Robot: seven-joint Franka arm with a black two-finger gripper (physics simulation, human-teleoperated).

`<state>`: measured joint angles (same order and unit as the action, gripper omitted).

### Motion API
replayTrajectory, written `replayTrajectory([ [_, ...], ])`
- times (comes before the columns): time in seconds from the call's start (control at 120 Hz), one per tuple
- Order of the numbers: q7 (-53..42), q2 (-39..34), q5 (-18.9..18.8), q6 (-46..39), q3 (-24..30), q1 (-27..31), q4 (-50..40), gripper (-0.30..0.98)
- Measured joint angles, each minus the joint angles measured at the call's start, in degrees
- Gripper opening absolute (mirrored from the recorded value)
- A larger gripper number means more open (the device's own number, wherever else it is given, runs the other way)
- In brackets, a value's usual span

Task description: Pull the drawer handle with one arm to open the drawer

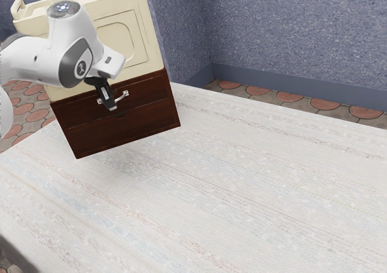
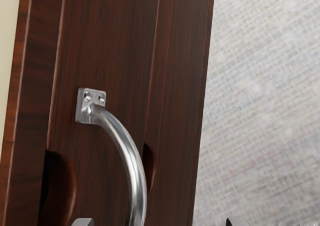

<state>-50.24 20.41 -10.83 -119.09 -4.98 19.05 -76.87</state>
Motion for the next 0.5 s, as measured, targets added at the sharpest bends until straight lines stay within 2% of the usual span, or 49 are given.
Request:
replayTrajectory([
  [0.142, -1.4, 1.0, 0.1, -0.2, 0.0, 0.0, 0.0, 0.27],
  [0.317, -2.7, 0.8, 0.5, -0.7, -0.1, -0.5, -0.9, 0.06],
  [0.5, -3.5, -2.0, 0.5, -2.7, -0.8, -2.1, -5.2, -0.05],
])
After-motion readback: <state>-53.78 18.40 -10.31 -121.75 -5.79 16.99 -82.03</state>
